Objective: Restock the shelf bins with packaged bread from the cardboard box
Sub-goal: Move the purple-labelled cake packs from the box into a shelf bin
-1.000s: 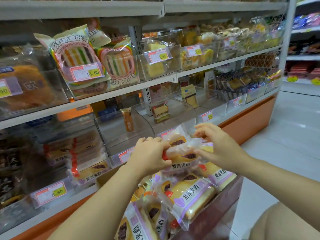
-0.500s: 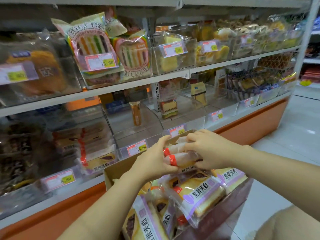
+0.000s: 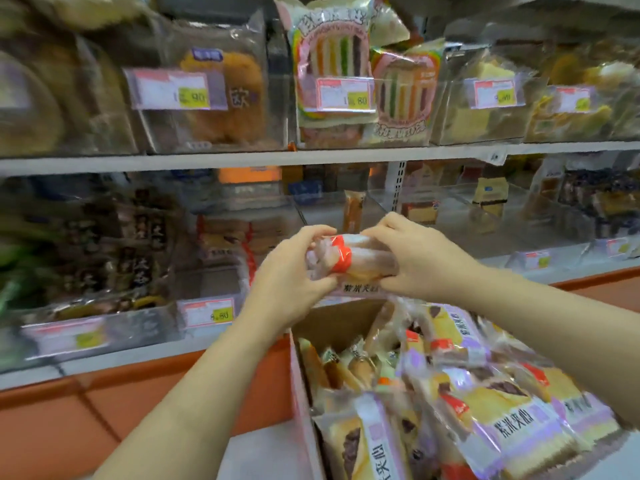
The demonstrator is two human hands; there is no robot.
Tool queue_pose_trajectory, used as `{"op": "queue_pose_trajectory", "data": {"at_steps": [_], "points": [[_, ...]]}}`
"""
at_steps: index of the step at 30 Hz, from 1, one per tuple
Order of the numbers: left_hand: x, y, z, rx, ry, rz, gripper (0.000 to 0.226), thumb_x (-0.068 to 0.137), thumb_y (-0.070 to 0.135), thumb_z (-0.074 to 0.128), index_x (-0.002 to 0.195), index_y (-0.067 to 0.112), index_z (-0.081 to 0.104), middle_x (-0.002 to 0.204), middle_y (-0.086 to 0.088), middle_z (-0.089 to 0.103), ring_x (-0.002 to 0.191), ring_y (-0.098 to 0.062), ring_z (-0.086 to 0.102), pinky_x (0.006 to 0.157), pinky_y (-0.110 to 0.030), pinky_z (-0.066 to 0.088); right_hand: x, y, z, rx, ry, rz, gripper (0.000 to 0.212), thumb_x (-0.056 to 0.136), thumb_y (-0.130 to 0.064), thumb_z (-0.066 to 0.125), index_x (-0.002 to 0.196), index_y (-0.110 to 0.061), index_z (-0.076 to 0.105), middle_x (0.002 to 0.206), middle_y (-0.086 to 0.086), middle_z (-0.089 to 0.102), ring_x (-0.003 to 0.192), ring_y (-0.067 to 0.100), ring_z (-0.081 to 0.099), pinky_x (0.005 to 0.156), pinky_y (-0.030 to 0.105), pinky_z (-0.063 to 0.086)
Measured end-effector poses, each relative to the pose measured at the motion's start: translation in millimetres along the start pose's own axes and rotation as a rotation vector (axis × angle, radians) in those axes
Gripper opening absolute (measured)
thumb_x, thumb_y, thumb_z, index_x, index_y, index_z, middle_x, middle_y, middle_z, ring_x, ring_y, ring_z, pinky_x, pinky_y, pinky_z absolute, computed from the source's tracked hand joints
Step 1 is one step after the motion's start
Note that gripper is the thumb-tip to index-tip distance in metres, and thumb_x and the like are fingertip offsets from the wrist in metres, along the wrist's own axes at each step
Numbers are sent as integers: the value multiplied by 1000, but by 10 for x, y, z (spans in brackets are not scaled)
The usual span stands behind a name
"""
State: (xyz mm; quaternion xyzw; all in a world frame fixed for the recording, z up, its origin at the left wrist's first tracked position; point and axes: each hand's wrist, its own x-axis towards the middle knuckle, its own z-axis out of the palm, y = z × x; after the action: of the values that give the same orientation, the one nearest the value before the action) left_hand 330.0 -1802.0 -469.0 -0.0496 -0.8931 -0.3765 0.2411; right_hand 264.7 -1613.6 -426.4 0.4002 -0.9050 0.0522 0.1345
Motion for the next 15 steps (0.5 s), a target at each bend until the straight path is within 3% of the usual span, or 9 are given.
{"op": "queue_pose_trajectory", "data": {"at_steps": [4, 11, 15], "points": [[-15, -373, -431, 53, 112, -36, 62, 73, 21, 77, 127, 33, 50, 116, 8, 62, 100, -13, 58, 89, -40, 50, 561, -369, 192, 118, 22, -50, 63, 77, -28, 72, 133, -21, 44, 131, -4, 44, 111, 19, 53, 89, 32, 48], [97, -993, -1068, 138, 231, -87, 69, 76, 22, 77, 137, 26, 45, 132, 6, 53, 121, -11, 48, 99, -23, 37, 1480, -905, 553, 337, 35, -81, 62, 79, -18, 72, 134, -19, 43, 126, 3, 59, 113, 22, 56, 90, 40, 50], [197, -1354, -1264, 155, 310, -87, 72, 77, 28, 77, 140, 23, 43, 134, 9, 49, 122, -6, 46, 101, -19, 34, 1912, -1062, 834, 525, 96, -45, 56, 77, -15, 74, 127, -13, 49, 120, 5, 62, 109, 19, 58, 84, 27, 47]]}}
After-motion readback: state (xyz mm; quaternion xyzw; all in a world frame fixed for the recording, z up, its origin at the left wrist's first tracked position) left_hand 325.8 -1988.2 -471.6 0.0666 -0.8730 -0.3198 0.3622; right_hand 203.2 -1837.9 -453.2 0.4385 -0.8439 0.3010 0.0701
